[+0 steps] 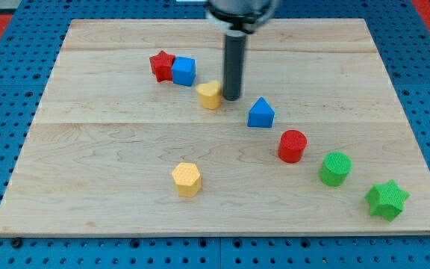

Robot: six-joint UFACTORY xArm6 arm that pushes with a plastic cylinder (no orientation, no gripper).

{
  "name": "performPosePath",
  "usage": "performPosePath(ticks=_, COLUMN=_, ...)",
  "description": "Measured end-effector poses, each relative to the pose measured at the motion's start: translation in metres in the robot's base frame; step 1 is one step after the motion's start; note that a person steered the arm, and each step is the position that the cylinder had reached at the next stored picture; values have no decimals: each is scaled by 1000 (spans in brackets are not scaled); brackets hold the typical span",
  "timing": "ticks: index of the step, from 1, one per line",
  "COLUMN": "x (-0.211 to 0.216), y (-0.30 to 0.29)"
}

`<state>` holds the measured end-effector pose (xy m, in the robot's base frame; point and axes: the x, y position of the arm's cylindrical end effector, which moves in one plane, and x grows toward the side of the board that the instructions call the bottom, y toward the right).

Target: Push the yellow heart along with blue cube closer to the yellow hexagon

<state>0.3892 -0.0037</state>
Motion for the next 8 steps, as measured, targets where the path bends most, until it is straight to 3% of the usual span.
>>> performPosePath(ticks=1, x=8, y=-28)
performPosePath(ticks=3, x=-66, y=26)
performPosePath(ticks=4, x=-91, y=-16)
performPosePath(ticks=5, x=-61, y=-46)
performPosePath(ticks=7, x=65, y=-46)
performPosePath(ticks=8, x=64, y=-43)
